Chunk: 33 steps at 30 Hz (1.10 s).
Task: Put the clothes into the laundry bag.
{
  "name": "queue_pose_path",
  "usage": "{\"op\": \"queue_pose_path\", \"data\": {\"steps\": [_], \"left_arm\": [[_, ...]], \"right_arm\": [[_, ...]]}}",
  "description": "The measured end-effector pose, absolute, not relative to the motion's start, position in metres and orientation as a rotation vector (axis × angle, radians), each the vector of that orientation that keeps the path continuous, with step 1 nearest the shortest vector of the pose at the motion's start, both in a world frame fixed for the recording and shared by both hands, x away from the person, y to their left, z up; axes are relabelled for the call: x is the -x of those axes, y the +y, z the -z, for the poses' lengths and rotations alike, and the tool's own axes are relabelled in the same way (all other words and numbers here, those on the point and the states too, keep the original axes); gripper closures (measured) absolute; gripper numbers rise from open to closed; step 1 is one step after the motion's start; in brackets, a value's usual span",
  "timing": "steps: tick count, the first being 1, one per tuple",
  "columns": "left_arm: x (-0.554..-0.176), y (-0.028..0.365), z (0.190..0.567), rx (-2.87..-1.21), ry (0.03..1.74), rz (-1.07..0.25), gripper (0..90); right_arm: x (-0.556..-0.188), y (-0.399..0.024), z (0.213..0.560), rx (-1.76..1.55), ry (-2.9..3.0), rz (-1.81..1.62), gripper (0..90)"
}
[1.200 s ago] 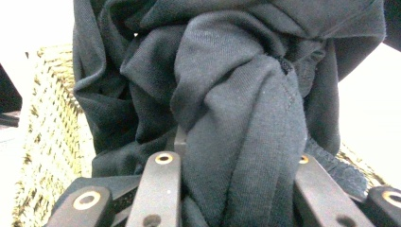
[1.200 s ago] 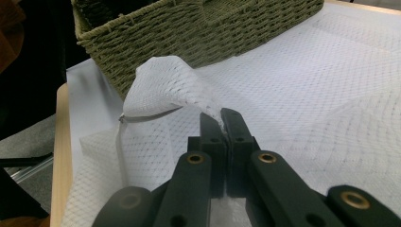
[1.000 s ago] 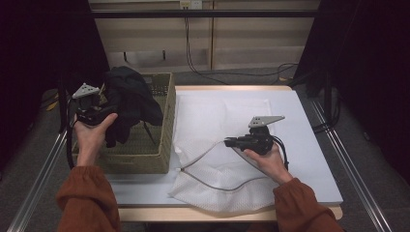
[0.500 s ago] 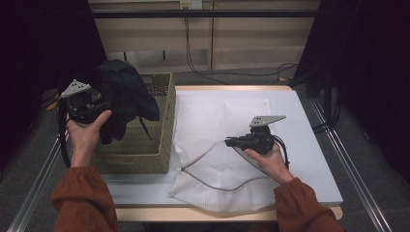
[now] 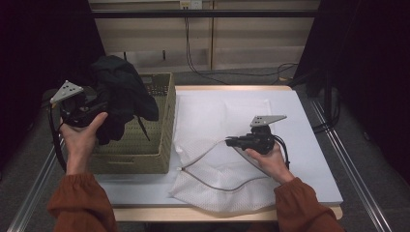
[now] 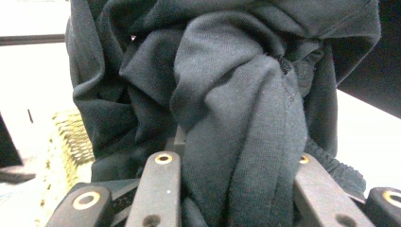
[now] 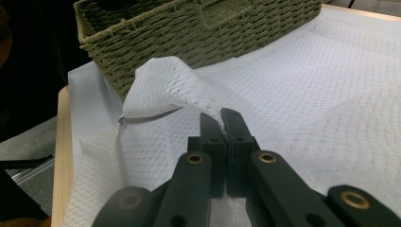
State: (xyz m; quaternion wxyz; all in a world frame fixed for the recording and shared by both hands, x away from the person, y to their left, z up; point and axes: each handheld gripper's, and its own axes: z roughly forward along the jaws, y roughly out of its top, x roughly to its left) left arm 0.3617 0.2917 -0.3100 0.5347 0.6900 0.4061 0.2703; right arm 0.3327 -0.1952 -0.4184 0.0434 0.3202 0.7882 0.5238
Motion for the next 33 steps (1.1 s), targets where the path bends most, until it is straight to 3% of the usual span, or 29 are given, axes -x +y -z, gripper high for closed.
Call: {"op": "queue_pose_path", "data": {"steps": [18,33], "left_arm": [[-0.340,0.285,0.314,-1.566,0.910,-0.657,70.2],[-0.328,0.269,0.291,-1.552,0.822,-0.650,70.2]], "right_arm": [[-0.333,-0.194,0.420,-0.984,2.416,-1.592,88.6],[-0.331,-0.194,0.419,-0.978,2.421,-1.594,88.6]]}}
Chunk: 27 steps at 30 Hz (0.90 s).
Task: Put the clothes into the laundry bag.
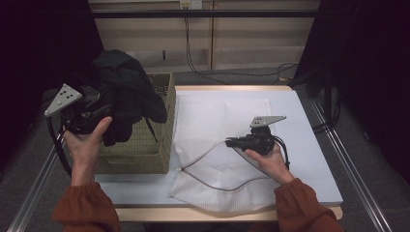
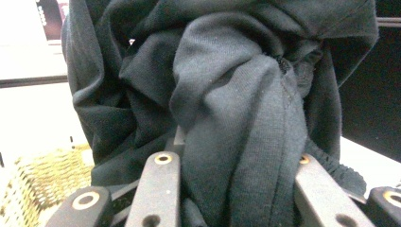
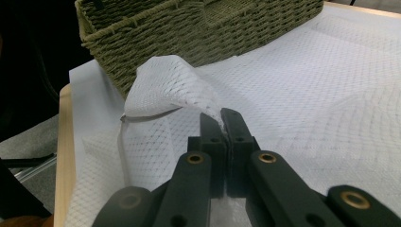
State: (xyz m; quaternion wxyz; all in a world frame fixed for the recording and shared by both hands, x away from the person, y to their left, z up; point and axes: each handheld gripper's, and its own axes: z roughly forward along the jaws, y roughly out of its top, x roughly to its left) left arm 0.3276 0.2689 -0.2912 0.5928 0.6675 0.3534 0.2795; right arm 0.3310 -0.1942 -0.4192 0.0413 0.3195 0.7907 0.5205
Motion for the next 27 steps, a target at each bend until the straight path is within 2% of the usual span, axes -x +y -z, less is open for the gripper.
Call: {"op": "queue_pose_path", "data": {"steps": [9,27], "left_arm": [[-0.308,0.247,0.271,-1.589,0.713,-0.625,70.1],[-0.308,0.199,0.277,-1.661,0.599,-0.495,70.1]], "right_arm": [[-0.332,-0.193,0.421,-0.981,2.429,-1.594,88.6],[-0.331,-0.193,0.421,-0.980,2.435,-1.599,88.6]]}}
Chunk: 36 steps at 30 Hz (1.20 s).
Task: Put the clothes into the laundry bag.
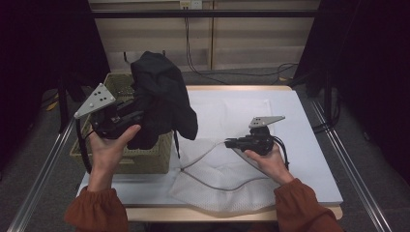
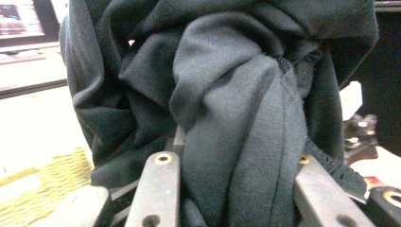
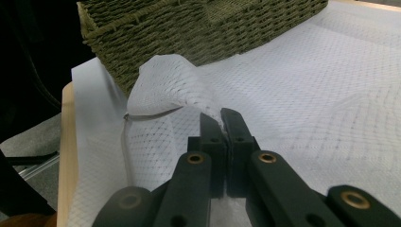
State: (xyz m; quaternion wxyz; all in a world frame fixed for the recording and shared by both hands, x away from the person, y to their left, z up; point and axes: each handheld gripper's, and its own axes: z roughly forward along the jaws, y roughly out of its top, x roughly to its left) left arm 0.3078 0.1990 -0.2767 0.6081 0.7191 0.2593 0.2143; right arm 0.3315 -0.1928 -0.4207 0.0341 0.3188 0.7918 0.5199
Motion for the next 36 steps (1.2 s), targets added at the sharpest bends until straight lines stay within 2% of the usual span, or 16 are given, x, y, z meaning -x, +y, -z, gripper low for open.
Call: {"op": "queue_pose_path", "data": {"steps": [24,36], "left_arm": [[-0.282,0.152,0.283,-1.785,0.472,-0.415,70.0],[-0.276,0.136,0.305,-1.861,0.441,-0.385,69.7]], "right_arm": [[-0.333,-0.193,0.416,-0.982,2.425,-1.616,88.6],[-0.334,-0.194,0.416,-0.993,2.424,-1.623,88.5]]}}
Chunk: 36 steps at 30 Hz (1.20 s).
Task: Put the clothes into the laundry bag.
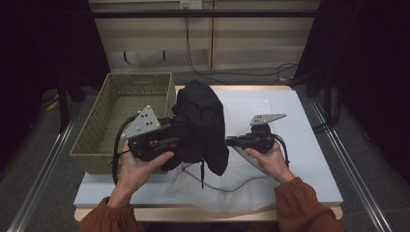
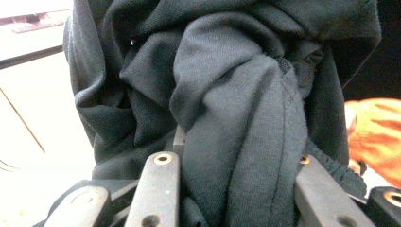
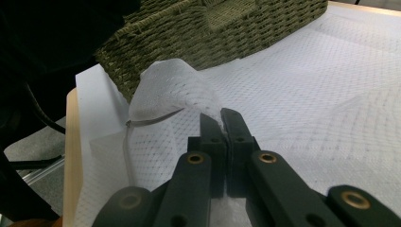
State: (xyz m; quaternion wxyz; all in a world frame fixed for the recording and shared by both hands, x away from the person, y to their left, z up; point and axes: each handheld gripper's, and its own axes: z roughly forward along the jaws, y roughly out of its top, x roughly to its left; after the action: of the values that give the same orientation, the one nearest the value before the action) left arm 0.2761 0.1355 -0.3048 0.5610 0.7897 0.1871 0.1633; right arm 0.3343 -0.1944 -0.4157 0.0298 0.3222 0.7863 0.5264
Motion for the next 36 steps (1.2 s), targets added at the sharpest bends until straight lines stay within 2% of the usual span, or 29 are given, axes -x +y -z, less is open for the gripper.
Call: {"op": "queue_pose_path", "data": {"steps": [13,29,36], "left_arm": [[-0.281,0.124,0.338,-1.949,0.450,-0.351,69.5],[-0.284,0.085,0.387,-2.104,0.415,-0.298,68.4],[-0.281,0.076,0.400,-2.135,0.398,-0.283,65.1]], "right_arm": [[-0.334,-0.196,0.413,-0.987,2.418,-1.621,88.5],[-0.335,-0.193,0.415,-0.984,2.435,-1.603,88.5],[-0.337,-0.191,0.417,-0.992,2.444,-1.592,88.5]]}}
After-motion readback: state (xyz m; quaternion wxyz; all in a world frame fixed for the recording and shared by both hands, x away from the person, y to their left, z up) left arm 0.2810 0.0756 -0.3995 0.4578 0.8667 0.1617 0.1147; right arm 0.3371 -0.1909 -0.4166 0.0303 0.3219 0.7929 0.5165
